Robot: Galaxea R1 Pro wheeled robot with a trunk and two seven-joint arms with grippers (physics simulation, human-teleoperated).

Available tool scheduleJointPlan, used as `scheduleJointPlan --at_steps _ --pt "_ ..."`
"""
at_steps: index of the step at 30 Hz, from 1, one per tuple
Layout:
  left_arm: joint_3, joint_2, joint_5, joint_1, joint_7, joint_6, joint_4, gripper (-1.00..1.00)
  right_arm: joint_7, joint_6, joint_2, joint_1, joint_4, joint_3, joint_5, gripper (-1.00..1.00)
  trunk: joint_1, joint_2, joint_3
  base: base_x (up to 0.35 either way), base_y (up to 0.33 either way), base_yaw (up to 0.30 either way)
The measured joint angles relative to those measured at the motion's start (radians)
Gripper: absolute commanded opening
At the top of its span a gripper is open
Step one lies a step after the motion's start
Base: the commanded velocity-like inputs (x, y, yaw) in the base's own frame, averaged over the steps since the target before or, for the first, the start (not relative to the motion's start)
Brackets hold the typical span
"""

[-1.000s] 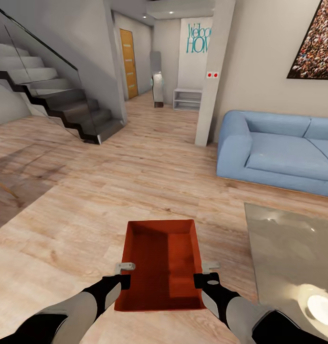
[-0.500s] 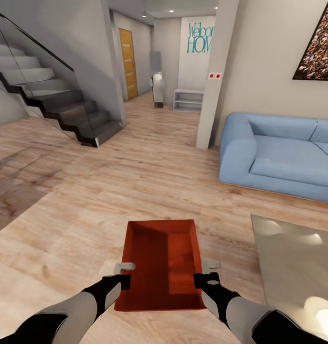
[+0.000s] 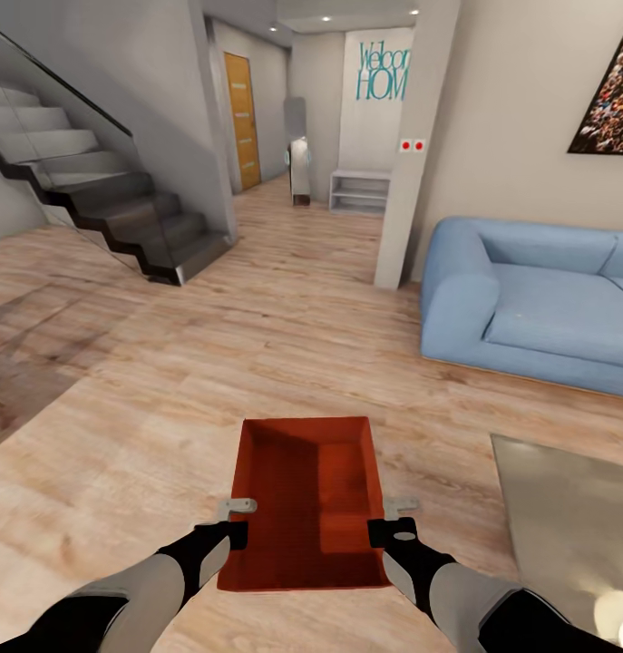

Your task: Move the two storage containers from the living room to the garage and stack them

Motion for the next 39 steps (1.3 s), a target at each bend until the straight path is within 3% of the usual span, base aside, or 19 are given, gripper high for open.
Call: scheduleJointPlan --at_steps 14,39 --pt "0.001 0.001 -0.001 0.000 -0.001 -0.003 0.000 -1.00 -0.001 -0.001 0.000 0.000 -0.001 0.000 0.002 -1.00 0.000 0.000 0.000 0.322 0.000 0.207" --pt "0.002 0.000 -0.002 0.000 -0.001 -0.004 0.002 -1.00 0.000 -0.002 0.000 0.000 0.000 0.000 0.001 -1.00 0.000 0.000 0.000 0.322 0.000 0.005"
